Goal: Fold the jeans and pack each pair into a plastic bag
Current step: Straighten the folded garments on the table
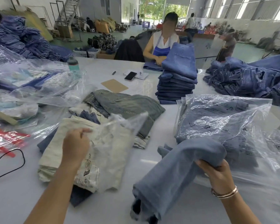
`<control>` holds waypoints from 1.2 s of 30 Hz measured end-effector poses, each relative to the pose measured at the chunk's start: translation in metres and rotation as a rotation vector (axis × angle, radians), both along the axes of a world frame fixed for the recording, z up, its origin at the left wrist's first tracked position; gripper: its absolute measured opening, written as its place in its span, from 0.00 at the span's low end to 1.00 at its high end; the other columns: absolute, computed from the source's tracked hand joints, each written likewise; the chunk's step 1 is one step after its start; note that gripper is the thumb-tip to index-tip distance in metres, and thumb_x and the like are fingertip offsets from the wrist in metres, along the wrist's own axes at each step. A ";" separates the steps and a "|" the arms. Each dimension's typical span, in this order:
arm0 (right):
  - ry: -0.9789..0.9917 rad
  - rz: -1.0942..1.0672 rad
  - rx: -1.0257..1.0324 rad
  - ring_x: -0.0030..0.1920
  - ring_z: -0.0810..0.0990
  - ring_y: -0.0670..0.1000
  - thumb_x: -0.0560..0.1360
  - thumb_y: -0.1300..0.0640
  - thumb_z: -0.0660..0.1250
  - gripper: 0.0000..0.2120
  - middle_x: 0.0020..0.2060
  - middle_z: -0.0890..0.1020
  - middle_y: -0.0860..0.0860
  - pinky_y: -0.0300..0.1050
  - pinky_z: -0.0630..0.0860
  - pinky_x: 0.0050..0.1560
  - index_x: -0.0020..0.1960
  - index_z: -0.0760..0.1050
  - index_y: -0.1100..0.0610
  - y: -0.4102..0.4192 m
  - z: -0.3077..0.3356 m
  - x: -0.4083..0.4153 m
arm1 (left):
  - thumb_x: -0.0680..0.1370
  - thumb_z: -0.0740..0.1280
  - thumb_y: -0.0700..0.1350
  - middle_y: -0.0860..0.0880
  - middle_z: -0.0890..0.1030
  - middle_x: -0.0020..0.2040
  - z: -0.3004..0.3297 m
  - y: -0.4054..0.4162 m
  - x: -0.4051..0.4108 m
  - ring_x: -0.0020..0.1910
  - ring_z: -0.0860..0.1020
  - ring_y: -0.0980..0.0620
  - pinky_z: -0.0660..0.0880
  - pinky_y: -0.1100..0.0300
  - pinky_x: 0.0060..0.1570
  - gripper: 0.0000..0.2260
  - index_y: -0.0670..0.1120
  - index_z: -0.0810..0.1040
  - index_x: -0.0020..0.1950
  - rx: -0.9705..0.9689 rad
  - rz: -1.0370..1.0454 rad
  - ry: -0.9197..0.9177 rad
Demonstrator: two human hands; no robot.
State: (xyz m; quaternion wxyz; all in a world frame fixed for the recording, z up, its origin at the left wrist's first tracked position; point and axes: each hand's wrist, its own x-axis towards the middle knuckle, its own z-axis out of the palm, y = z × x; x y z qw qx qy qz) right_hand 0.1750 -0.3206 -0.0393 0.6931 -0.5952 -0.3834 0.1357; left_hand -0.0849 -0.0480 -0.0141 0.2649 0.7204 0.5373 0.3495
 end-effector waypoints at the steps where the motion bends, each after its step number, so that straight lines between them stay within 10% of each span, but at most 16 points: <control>1: -0.007 -0.041 -0.001 0.33 0.79 0.35 0.67 0.78 0.65 0.27 0.31 0.83 0.39 0.29 0.75 0.36 0.36 0.84 0.45 0.001 0.004 -0.001 | 0.76 0.58 0.31 0.36 0.77 0.53 0.010 0.003 -0.004 0.45 0.75 0.39 0.73 0.47 0.50 0.15 0.40 0.81 0.55 0.072 0.024 0.015; 6: -0.198 -0.281 0.041 0.28 0.71 0.33 0.66 0.59 0.74 0.08 0.25 0.76 0.37 0.25 0.67 0.31 0.34 0.78 0.48 0.019 0.041 -0.014 | 0.73 0.63 0.31 0.38 0.77 0.50 0.032 -0.018 0.004 0.42 0.73 0.44 0.72 0.52 0.45 0.14 0.39 0.79 0.56 0.321 -0.122 0.149; 10: -0.347 -0.480 -0.018 0.25 0.68 0.38 0.62 0.39 0.67 0.24 0.22 0.68 0.48 0.30 0.63 0.28 0.32 0.69 0.61 0.029 0.069 -0.014 | 0.72 0.71 0.41 0.45 0.80 0.41 0.010 -0.042 0.017 0.39 0.73 0.48 0.67 0.59 0.40 0.10 0.43 0.82 0.53 0.157 -0.333 0.209; 14: -0.610 -0.502 -0.140 0.29 0.68 0.44 0.67 0.48 0.70 0.15 0.21 0.67 0.42 0.33 0.64 0.30 0.31 0.67 0.53 0.041 0.085 -0.023 | 0.76 0.69 0.45 0.44 0.79 0.32 -0.017 -0.050 0.030 0.33 0.75 0.43 0.63 0.60 0.28 0.09 0.44 0.78 0.36 0.113 -0.310 0.194; 20: -0.697 -0.215 -0.342 0.26 0.70 0.49 0.67 0.56 0.74 0.08 0.24 0.75 0.46 0.47 0.71 0.29 0.37 0.76 0.57 0.055 0.042 -0.045 | 0.76 0.70 0.44 0.57 0.81 0.33 -0.009 -0.063 0.055 0.34 0.77 0.62 0.73 0.69 0.37 0.05 0.46 0.85 0.48 0.096 -0.261 -0.222; 27: -0.695 0.153 -0.510 0.33 0.71 0.44 0.71 0.52 0.71 0.06 0.29 0.75 0.44 0.41 0.64 0.33 0.40 0.75 0.53 0.079 0.010 -0.064 | 0.75 0.67 0.44 0.49 0.80 0.40 0.000 -0.090 0.076 0.41 0.78 0.56 0.75 0.63 0.45 0.08 0.44 0.85 0.49 0.191 -0.567 -0.418; 36: -0.943 -0.065 -1.007 0.58 0.74 0.55 0.77 0.51 0.57 0.14 0.56 0.77 0.51 0.48 0.67 0.57 0.59 0.72 0.54 0.112 -0.032 -0.053 | 0.75 0.67 0.44 0.52 0.75 0.36 -0.052 -0.113 0.059 0.33 0.75 0.54 0.74 0.62 0.30 0.10 0.48 0.84 0.54 0.506 -0.672 -0.028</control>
